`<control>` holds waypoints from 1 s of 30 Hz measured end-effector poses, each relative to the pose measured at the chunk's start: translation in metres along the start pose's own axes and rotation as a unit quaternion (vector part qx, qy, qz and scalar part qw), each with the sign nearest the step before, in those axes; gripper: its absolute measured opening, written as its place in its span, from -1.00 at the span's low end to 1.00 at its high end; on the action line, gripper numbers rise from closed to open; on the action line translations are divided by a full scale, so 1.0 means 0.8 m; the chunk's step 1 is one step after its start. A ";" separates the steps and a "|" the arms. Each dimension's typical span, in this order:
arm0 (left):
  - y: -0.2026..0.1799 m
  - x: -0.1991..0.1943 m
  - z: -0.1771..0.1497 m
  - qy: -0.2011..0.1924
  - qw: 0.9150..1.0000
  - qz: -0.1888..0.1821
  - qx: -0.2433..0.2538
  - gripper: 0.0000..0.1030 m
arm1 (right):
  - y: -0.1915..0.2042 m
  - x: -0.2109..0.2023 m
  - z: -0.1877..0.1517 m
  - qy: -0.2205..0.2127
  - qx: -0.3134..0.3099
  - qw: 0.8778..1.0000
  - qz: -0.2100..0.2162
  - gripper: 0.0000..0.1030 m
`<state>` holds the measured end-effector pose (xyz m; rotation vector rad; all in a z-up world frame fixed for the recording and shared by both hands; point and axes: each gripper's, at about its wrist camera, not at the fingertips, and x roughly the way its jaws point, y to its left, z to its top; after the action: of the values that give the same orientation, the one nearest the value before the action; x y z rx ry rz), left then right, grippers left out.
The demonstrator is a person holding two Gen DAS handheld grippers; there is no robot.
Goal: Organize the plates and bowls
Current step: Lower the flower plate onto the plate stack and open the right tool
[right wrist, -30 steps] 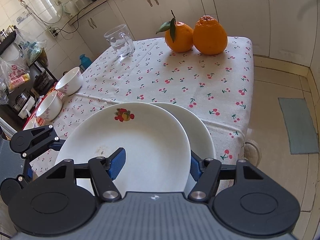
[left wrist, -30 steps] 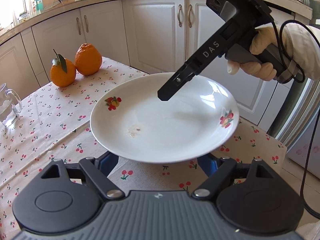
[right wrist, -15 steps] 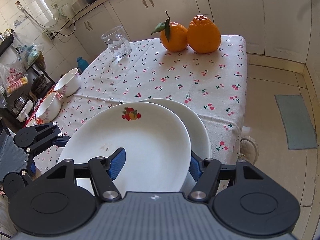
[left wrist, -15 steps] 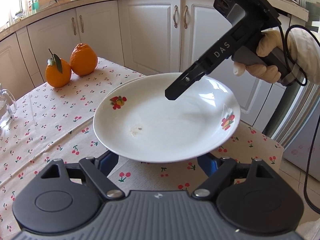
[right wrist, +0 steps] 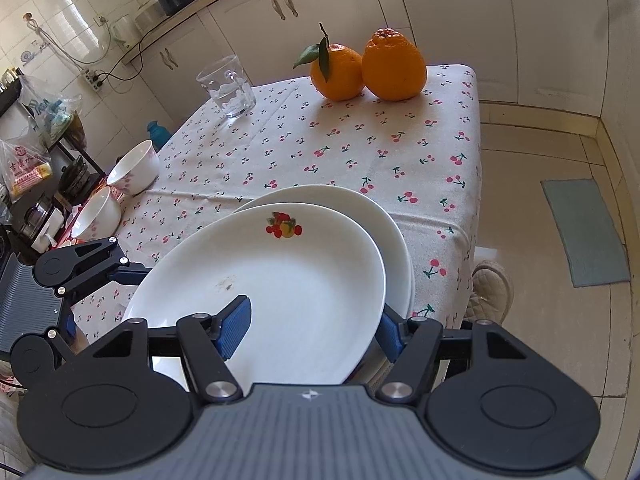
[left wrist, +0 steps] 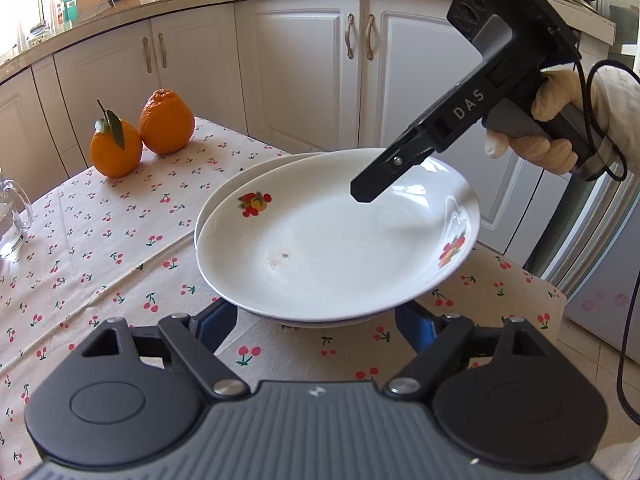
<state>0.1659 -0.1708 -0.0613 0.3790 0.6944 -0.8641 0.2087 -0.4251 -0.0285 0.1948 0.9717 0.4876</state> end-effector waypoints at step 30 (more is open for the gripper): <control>0.003 -0.002 -0.003 -0.009 1.000 -0.005 -0.004 0.68 | 0.034 -0.024 -0.017 0.003 -0.011 0.998 -0.059 0.45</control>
<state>0.1661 -0.1672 -0.0619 0.3598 0.6846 -0.8733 0.1801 -0.4110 -0.0121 0.1143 0.9781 0.3908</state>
